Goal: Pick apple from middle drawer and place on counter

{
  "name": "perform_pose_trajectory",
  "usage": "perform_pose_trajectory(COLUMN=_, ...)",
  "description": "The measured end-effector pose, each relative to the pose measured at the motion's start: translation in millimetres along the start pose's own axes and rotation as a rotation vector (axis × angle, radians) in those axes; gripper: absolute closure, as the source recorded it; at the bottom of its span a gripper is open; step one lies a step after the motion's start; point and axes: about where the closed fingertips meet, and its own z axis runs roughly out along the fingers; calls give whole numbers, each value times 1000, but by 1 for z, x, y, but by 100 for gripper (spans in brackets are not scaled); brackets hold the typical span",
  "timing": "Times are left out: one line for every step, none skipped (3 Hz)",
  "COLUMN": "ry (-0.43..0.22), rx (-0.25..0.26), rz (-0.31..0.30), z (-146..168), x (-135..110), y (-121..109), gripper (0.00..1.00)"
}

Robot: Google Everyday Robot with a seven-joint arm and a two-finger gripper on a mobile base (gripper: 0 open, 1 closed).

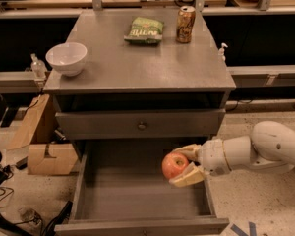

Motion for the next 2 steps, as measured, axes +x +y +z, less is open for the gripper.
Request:
perform_pose_trajectory(ry=-27, rx=137, rz=77, z=-54, x=-44, y=-21, gripper=100)
perform_pose_trajectory(ry=-11, rx=227, rz=98, z=-75, x=-65, y=-31, gripper=100)
